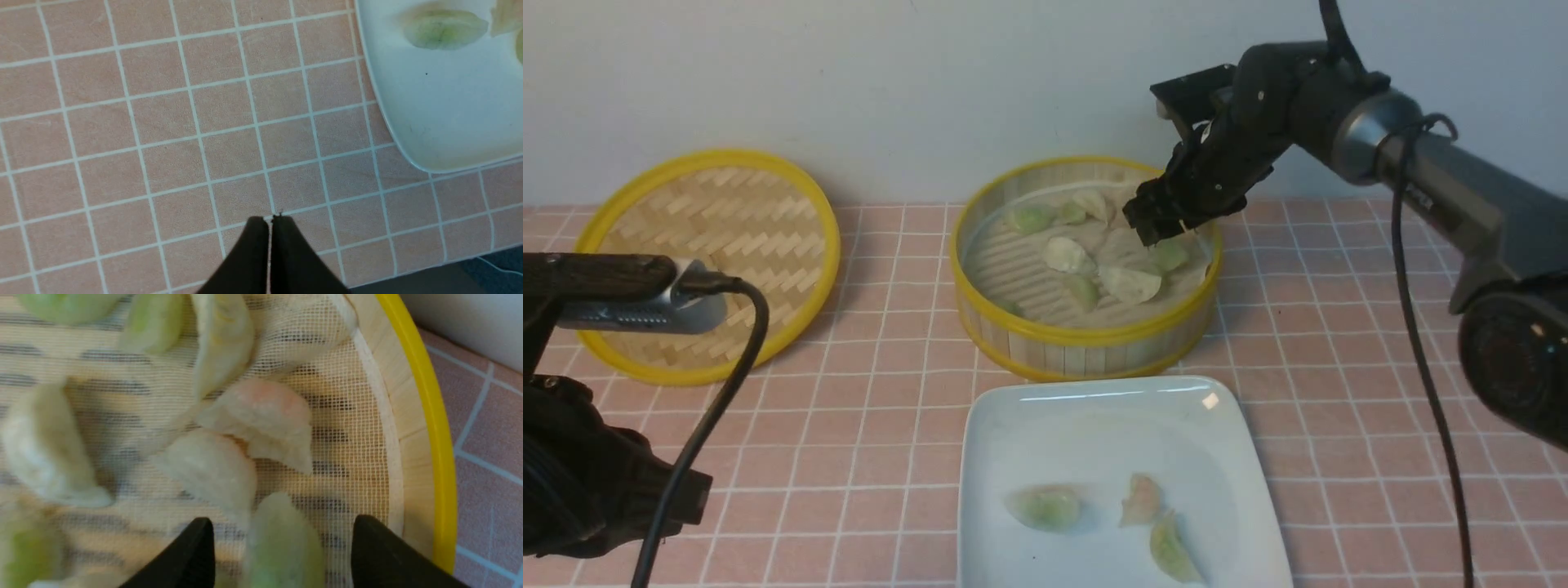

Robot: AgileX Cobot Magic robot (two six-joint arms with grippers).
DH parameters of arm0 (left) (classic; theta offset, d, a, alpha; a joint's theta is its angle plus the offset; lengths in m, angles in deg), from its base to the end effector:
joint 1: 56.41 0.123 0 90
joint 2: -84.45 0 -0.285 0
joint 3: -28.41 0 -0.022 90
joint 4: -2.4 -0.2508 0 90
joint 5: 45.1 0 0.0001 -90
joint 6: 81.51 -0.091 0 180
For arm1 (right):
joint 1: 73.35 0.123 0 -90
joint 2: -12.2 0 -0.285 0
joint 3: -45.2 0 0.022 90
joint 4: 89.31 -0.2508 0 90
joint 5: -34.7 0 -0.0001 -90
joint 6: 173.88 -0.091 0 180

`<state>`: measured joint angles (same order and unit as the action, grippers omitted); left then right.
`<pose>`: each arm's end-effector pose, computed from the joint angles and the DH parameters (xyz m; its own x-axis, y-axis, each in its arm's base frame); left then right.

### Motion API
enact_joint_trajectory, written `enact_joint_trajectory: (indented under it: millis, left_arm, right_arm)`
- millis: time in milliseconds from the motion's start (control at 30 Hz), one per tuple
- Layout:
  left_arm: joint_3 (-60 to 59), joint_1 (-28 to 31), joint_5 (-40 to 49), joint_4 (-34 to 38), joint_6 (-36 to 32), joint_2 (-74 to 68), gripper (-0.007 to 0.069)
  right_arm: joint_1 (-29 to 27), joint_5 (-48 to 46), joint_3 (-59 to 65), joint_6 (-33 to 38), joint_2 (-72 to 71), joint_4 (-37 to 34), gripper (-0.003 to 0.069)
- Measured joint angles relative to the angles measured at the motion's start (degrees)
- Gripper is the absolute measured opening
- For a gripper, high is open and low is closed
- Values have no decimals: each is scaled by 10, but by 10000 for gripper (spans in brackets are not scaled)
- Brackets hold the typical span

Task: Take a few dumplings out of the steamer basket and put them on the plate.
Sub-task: Use the right arm to grab a dumpling from inside the steamer, then use the right arm to put the dumpling into the plate

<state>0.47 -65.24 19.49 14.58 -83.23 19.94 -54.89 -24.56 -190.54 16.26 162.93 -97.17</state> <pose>0.1597 -0.0424 0.3095 -0.9187 0.0808 -0.3866 0.1688 0.9653 -0.1993 0.5087 0.1811 0.1812 -0.8092 -0.3814 -0.4469 -0.4519 0.8902 0.0585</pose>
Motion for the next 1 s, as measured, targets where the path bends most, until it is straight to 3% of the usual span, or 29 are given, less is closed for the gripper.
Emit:
enact_joint_trajectory:
  millis: [167, 300, 567, 733, 900, 1000]
  left_arm:
    - [0, -1, 0, 0, -2, 0, -6]
    - [16, -3, -5, 0, -5, -2, -6]
    - [117, -37, -2, 0, -13, -43, -6]
    - [160, -101, 9, 0, -15, -110, -6]
    - [209, -147, 10, 0, -15, -180, -6]
    - [255, -160, 11, 0, -27, -237, -6]
  right_arm:
    - [4, -11, -21, -12, 25, 2, 376]
    - [4, -31, -23, -14, 28, 5, 218]
    - [4, -111, -70, -27, -9, 13, 218]
    - [4, -122, -86, -34, -98, -10, 218]
    - [10, -122, 46, -30, -219, -55, 218]
    - [29, -123, 186, -22, -297, -65, 218]
